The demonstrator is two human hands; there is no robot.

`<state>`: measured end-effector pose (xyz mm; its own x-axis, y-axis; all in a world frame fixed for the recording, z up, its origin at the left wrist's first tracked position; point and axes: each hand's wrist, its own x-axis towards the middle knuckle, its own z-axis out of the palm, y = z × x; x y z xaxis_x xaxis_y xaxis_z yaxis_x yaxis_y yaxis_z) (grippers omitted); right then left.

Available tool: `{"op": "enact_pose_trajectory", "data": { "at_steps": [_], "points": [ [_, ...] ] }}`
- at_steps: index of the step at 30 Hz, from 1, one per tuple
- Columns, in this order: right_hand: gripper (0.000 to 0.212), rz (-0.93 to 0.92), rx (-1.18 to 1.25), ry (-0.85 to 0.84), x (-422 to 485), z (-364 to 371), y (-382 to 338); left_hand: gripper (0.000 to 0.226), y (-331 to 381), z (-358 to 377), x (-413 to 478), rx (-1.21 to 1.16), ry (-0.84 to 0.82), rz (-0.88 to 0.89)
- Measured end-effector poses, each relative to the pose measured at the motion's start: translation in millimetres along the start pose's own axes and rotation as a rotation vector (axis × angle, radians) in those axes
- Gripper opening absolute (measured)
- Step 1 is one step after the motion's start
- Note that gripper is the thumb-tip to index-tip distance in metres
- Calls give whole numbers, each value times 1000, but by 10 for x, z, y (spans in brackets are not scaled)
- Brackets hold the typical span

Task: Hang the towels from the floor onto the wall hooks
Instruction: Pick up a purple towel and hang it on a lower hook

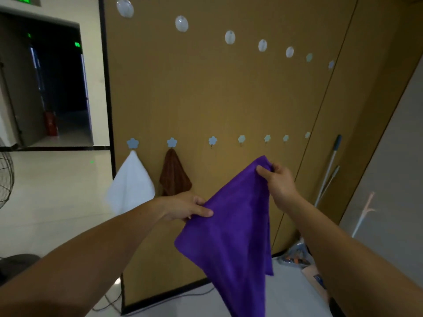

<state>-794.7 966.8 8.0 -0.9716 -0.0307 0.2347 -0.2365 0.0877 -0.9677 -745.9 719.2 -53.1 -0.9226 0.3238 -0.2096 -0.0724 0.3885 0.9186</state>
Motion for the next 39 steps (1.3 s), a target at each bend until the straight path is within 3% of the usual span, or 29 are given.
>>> {"op": "enact_pose_trajectory", "data": {
  "at_steps": [5,12,16,17,21,24,26,29,32,35,39],
  "points": [
    [10,2,-148,32,190,-30,204,12,3,-146,63,129,215,60],
    [7,-53,-463,98,554,-295,645,24,128,-123,305,423,477,245],
    [3,-18,-785,-24,718,-372,662,24,362,-86,412,692,511,272],
    [5,-27,-794,-90,747,-355,652,26,448,-73,442,729,507,276],
    [51,-177,-480,-509,624,-75,578,32,681,15,599,855,447,261],
    [28,-114,-178,-734,536,142,615,26,631,53,649,891,406,220],
    [4,-145,-148,-750,562,241,655,19,545,56,595,899,390,159],
    [35,-272,-369,-758,649,435,738,32,388,-8,477,903,401,72],
    [30,-353,-568,-826,716,715,852,27,263,-126,399,924,343,-43],
    [12,-307,-510,-815,818,969,962,29,163,-323,344,937,305,-120],
    [17,-340,-410,-736,1063,1198,1002,28,84,-701,332,888,296,-191]
  ]
}}
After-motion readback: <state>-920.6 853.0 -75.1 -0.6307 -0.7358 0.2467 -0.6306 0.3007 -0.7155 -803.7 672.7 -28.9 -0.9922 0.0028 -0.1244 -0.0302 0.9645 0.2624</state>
